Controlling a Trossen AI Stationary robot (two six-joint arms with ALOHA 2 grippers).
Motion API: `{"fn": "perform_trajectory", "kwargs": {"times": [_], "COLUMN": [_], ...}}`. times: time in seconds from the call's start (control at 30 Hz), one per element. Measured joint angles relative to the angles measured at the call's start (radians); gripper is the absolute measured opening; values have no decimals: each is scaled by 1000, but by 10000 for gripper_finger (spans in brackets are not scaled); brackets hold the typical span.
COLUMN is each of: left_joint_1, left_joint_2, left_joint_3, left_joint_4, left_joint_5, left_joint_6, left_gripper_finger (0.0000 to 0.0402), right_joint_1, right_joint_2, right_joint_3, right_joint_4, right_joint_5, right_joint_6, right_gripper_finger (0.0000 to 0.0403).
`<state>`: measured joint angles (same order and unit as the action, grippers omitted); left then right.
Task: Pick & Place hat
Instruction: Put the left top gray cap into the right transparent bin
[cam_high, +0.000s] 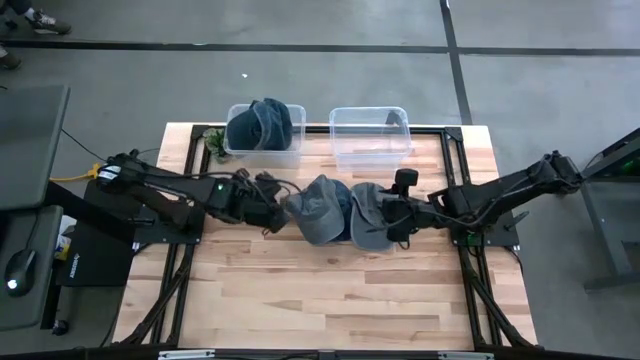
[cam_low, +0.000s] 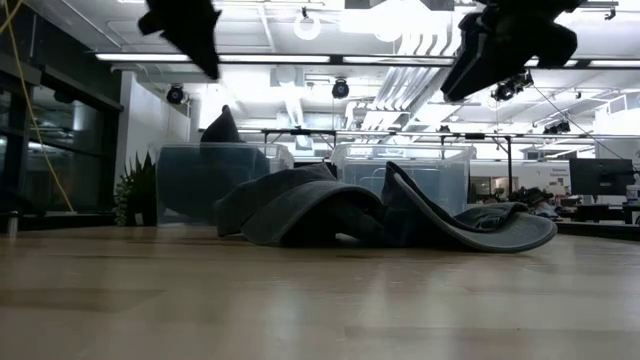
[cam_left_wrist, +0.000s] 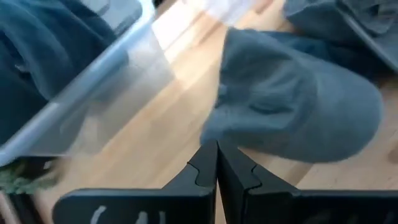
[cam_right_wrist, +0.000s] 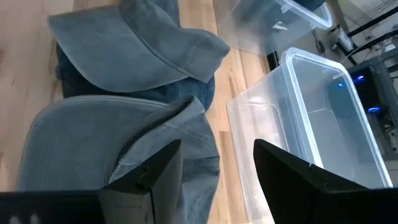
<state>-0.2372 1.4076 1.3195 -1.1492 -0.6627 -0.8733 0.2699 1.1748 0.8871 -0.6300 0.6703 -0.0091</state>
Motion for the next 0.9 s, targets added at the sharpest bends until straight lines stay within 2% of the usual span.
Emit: {"fn": "perform_trajectory", "kwargs": {"times": [0.2,0.4,0.57,0.77,0.9], "left_joint_1": [-103,-183,-196,-181,-175], "left_joint_2": [-17,31,67,141,192], "left_joint_3": [-151,-303,-399,-412,-411], "left_joint_4": [193,450,627,732,833], "left_joint_5": [23,26,4,12,31], "left_joint_6": [22,257,375,459,608], "left_gripper_finger": [0,0,0,0,0], "right_joint_1": [40,54,53,53,53], "right_joint_2": [0,0,0,0,0], "right_joint_3": [0,0,0,0,0], "right_joint_4": [-1,-1,9,14,14], "right_joint_5": [26,26,21,15,15], "right_joint_6": [55,62,65,80,84], "right_gripper_finger": [193,193,193,193,193]}}
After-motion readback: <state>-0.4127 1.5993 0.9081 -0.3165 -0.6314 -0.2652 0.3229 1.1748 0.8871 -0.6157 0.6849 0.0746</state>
